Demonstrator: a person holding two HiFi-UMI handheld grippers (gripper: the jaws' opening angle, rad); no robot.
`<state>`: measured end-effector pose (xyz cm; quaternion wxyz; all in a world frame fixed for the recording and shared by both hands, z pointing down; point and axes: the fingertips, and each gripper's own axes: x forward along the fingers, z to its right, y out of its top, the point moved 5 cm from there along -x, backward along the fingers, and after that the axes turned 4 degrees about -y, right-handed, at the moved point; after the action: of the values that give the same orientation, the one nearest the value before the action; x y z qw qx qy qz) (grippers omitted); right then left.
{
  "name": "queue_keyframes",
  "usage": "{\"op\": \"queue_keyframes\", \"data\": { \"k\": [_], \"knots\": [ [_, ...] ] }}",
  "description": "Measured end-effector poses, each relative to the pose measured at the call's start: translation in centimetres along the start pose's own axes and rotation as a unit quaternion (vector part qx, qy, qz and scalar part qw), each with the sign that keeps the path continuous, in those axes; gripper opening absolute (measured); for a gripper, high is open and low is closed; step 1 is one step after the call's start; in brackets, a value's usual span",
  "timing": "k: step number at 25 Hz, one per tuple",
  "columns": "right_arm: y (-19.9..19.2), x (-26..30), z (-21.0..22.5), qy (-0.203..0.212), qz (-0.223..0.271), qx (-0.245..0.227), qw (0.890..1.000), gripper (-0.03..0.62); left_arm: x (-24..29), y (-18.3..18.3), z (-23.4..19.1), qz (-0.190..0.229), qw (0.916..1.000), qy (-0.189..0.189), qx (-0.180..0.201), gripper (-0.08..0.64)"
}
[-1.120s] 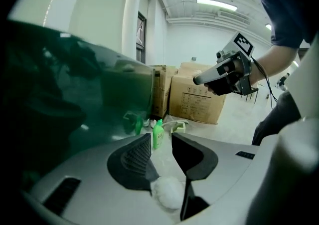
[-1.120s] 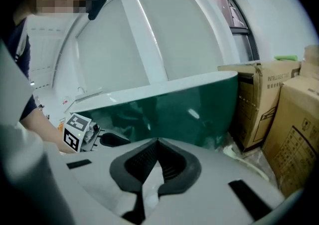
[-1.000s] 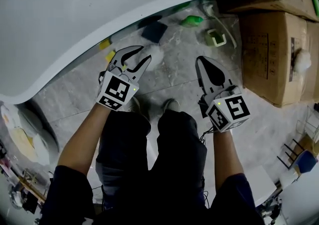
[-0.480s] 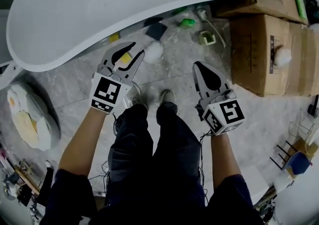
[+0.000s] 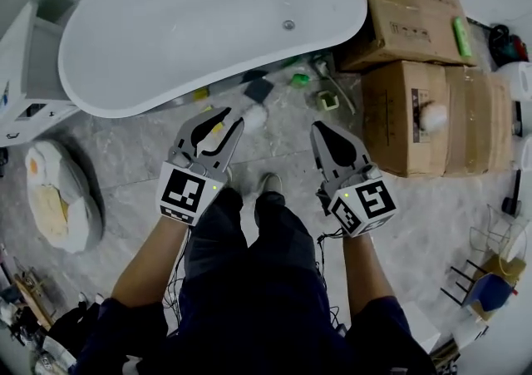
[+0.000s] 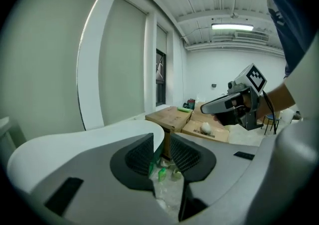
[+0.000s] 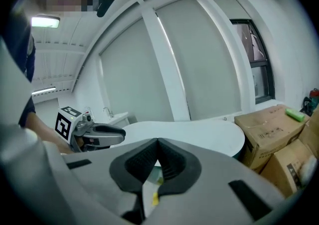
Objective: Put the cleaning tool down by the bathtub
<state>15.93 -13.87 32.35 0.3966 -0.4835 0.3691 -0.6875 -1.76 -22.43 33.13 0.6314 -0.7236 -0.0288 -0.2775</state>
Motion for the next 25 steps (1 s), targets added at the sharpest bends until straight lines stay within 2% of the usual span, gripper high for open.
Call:
{"op": "queue_keyframes", "data": {
  "k": [5, 11, 25],
  "knots": [
    [4.0, -2.6, -1.9, 0.017, 0.018, -0.011, 1.0, 0.005, -2.9, 4.5, 2.3, 0.017, 0.9998, 0.012, 0.0, 0.11],
    [7.0, -5.2, -3.6, 0.031, 0.035, -0.021, 0.999, 0.005, -5.9, 7.8, 3.9, 0.03, 0.999, 0.032, -0.003, 0.1],
    [11.0, -7.7, -5.5, 0.052, 0.072, -0.051, 0.995, 0.003, -8.7, 12.2, 5.4, 0.069, 0.9963, 0.048, 0.018, 0.054]
  ]
}}
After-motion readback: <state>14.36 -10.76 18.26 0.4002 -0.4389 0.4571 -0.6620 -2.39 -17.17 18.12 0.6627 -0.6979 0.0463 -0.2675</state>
